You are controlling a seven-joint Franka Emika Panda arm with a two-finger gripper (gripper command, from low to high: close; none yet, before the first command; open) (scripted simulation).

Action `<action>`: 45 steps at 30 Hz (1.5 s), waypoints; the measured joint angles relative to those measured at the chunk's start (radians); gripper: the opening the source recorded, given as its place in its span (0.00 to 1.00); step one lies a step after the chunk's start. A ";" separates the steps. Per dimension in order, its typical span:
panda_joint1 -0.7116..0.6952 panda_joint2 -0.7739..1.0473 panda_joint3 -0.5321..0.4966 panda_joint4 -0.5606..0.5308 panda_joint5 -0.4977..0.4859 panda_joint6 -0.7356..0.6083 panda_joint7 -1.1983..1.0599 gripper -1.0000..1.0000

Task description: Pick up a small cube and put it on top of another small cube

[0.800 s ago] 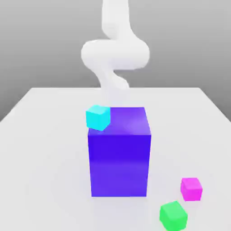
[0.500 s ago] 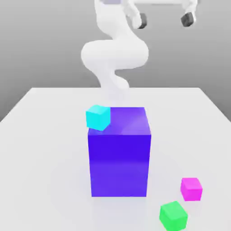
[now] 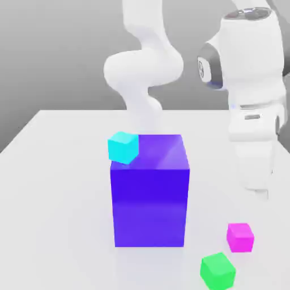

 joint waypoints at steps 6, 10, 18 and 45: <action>0.054 0.143 0.004 -0.062 -0.161 0.101 -0.072 0.50; 0.073 0.236 -0.005 -0.064 -0.221 0.177 -0.079 0.50; 0.041 0.384 0.035 -0.037 -0.192 0.293 -0.103 0.00; -0.138 0.321 -0.028 0.122 -0.191 0.066 -0.554 1.00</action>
